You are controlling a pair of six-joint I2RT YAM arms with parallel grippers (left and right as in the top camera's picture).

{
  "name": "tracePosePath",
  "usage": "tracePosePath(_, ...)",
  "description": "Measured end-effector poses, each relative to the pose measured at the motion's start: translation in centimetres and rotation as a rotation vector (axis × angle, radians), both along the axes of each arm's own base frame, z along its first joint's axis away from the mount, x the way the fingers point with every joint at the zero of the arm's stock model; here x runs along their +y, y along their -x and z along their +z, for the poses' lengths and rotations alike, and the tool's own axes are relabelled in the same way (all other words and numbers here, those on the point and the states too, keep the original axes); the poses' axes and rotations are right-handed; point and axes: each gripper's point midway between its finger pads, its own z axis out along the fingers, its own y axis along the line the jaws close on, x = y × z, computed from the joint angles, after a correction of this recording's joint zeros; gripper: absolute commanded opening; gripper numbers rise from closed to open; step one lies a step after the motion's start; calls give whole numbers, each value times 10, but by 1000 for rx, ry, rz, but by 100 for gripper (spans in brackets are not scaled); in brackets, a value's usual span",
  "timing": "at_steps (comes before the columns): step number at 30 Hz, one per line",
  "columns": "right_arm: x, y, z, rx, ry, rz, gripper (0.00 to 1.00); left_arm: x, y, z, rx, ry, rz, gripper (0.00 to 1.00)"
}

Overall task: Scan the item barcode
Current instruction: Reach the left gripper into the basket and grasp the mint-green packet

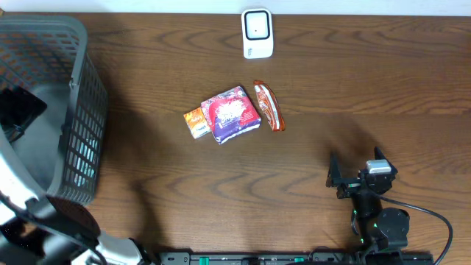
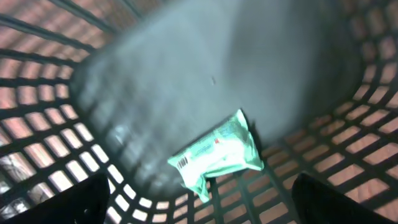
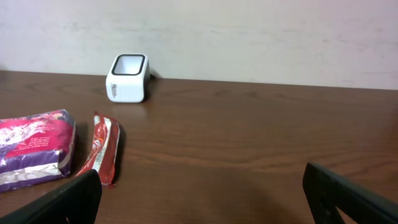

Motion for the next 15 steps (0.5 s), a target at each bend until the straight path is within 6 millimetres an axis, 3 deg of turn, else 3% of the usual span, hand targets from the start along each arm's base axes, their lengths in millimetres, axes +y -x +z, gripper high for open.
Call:
tracePosePath(6, 0, 0, 0, 0, 0, 0, 99, -13, -8, -41, 61, 140, -96, 93)
tracePosePath(15, 0, 0, 0, 0, 0, 0, 99, -26, 4, -95, 147, 228, -155, 93)
